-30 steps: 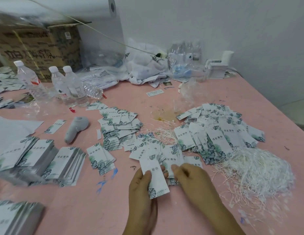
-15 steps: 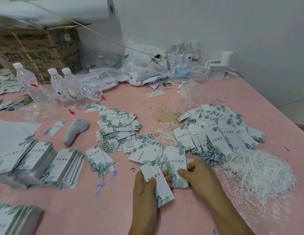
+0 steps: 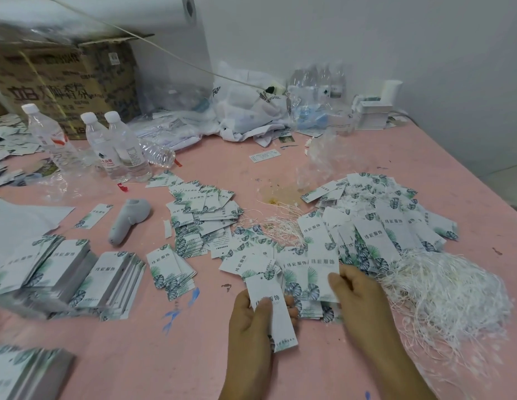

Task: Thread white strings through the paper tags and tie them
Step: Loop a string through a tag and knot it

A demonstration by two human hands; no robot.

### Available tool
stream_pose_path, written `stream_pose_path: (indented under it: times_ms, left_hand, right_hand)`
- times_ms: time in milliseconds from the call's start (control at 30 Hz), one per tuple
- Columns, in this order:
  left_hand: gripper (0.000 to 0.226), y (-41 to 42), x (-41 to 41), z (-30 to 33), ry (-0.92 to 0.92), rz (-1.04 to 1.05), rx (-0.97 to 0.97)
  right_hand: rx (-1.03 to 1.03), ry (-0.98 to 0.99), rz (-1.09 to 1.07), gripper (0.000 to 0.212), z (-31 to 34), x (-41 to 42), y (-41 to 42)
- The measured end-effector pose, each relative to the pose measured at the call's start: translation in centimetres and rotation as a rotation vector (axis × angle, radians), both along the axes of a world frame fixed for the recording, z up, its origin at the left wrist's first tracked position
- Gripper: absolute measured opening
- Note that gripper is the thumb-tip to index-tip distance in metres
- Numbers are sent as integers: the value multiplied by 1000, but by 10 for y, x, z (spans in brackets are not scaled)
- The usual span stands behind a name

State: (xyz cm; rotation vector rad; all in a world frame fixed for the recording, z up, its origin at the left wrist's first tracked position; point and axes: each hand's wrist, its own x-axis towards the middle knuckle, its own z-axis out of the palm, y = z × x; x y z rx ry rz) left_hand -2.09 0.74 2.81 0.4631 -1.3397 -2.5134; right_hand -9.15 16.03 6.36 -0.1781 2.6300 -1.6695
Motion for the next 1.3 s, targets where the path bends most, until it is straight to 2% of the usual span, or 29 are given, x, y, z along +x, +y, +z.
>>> stream_pose_path:
  times_ms: [100, 267, 367, 467, 567, 633, 700, 800, 867, 967, 1100, 1300]
  left_hand:
    - [24, 1, 1, -2, 3, -33, -106]
    - [23, 3, 3, -1, 35, -82, -246]
    - [18, 2, 5, 1, 12, -83, -296]
    - [23, 1, 6, 6, -6, -108, -177]
    - [36, -1, 6, 7, 13, -220, -4]
    - [37, 1, 7, 8, 5, -279, 56]
    - [39, 3, 7, 9, 12, -279, 90]
    - [46, 4, 6, 11, 20, -231, 143]
    - [46, 5, 5, 12, 23, -221, 157]
    - [45, 5, 3, 11, 25, -230, 174]
    - [46, 5, 3, 10, 21, -218, 163]
    - [45, 6, 3, 10, 23, -208, 172]
  right_hand:
    - [-93, -29, 64, 21, 1, 20, -2]
    - [-118, -45, 189, 16, -3, 48, -19]
    - [-267, -118, 265, 20, 0, 53, -25]
    - [-376, -209, 316, 30, 2, 53, -24]
    - [-437, -335, 380, 24, 4, 50, -20]
    - [-358, -333, 412, 19, 4, 50, -20]
    - [-199, -211, 345, 18, 3, 49, -16]
    - [-10, -16, 9, 13, 2, 42, 9]
    - [172, 33, -158, 10, 3, 37, 32]
    - [468, -70, -159, 13, 8, 34, 61]
    - [500, -183, -138, 14, 19, 41, 95]
    - [692, -370, 23, 11, 21, 49, 118]
